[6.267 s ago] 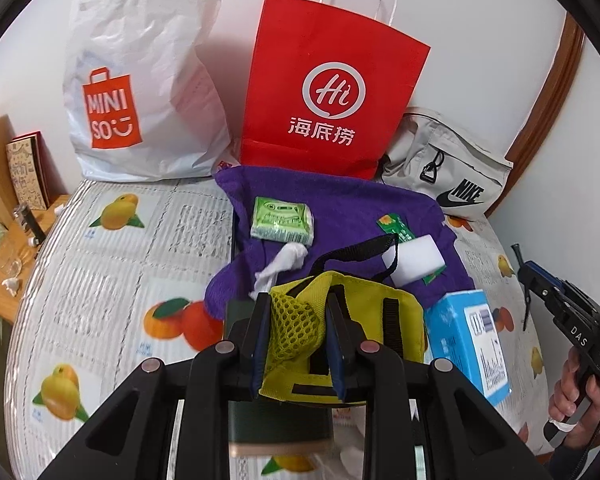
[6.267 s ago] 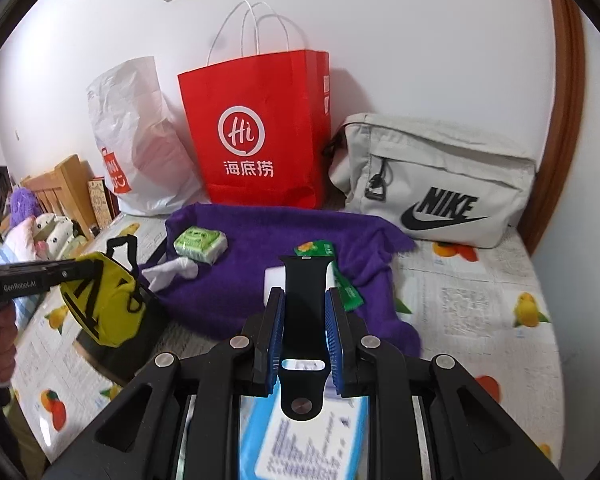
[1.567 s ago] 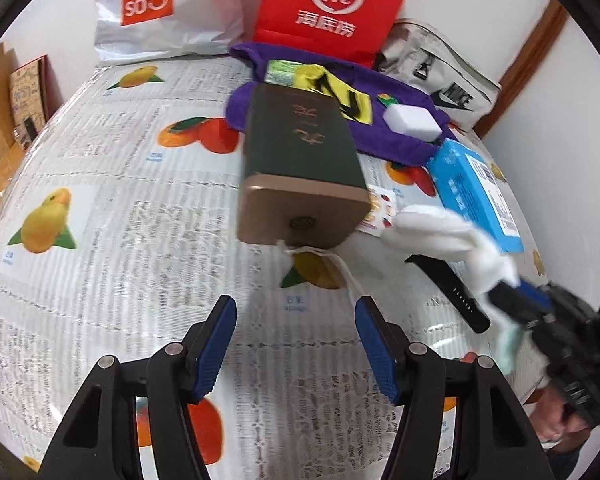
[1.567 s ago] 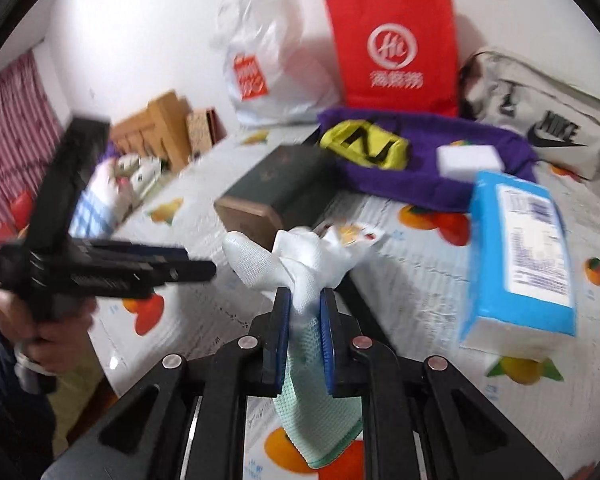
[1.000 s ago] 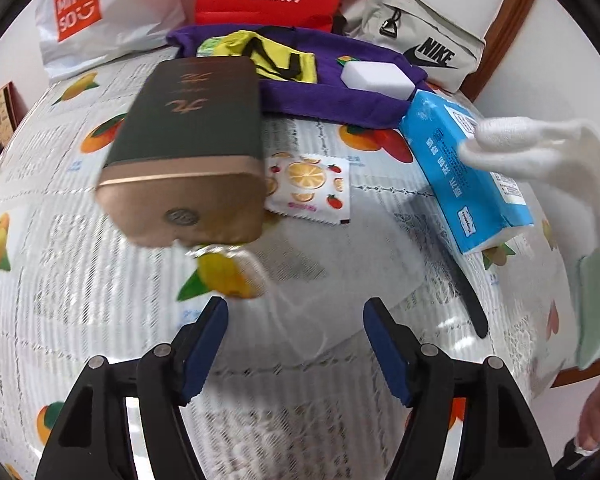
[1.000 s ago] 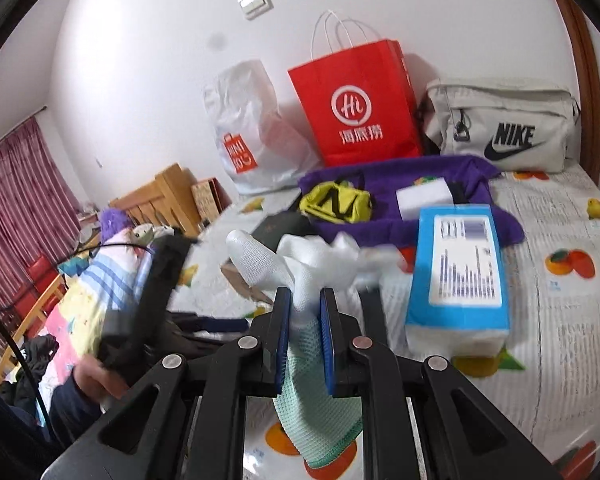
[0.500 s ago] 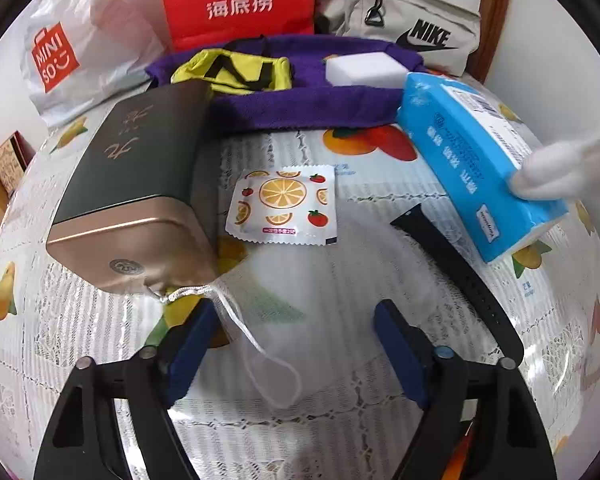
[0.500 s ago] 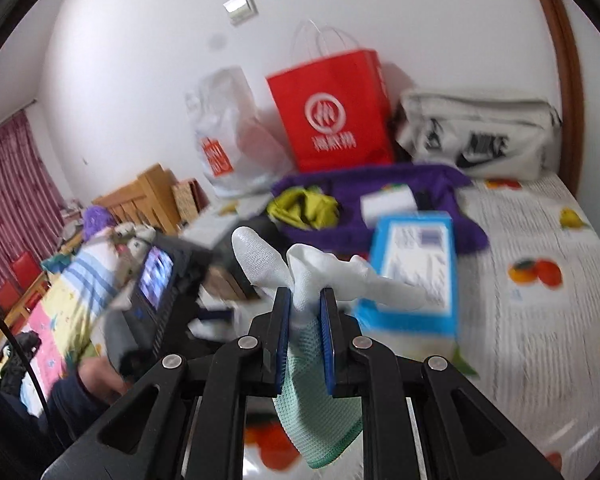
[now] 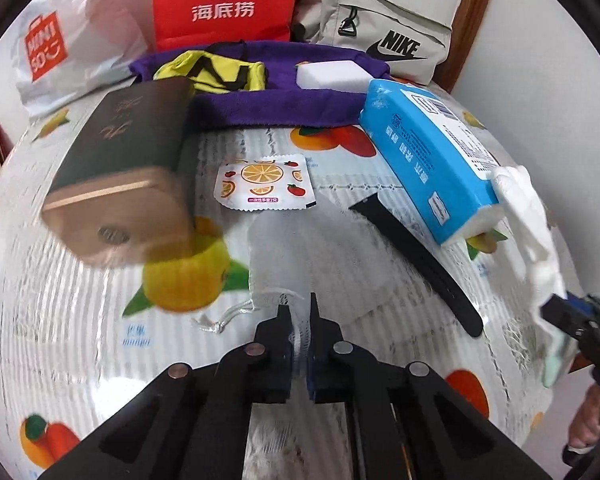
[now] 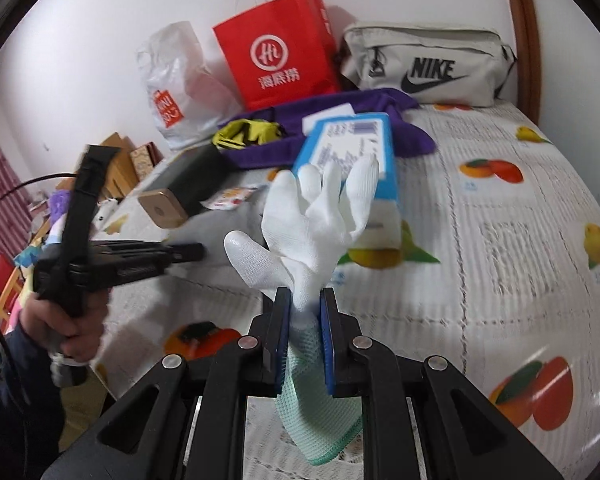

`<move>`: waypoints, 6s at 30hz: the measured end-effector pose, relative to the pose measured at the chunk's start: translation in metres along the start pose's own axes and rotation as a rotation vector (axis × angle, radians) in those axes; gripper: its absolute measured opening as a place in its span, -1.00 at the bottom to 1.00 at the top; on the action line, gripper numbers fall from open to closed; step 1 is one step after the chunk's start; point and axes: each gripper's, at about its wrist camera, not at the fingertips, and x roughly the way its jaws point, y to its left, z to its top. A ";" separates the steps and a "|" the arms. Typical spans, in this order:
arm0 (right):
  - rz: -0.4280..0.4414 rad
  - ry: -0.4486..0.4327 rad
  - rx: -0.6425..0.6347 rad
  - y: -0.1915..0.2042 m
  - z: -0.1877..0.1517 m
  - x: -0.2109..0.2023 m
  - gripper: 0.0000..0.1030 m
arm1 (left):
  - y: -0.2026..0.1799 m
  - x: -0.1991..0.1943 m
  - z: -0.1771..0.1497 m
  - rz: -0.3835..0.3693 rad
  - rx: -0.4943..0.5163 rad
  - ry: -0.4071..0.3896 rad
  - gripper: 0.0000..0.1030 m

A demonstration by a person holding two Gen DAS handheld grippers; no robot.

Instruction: Organize soft objects

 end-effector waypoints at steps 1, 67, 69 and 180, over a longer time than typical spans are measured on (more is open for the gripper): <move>-0.001 0.010 0.001 0.000 -0.002 0.002 -0.72 | 0.002 -0.003 -0.003 -0.003 -0.003 0.001 -0.89; -0.071 -0.195 -0.129 0.027 0.190 0.011 -0.72 | 0.071 -0.091 0.114 0.065 -0.107 -0.240 -0.90; -0.071 -0.192 -0.126 0.023 0.199 0.020 -0.72 | 0.073 -0.086 0.122 0.066 -0.113 -0.241 -0.90; 0.050 0.191 -0.423 0.126 0.093 0.166 0.53 | 0.157 -0.072 0.052 0.092 -0.270 -0.128 0.24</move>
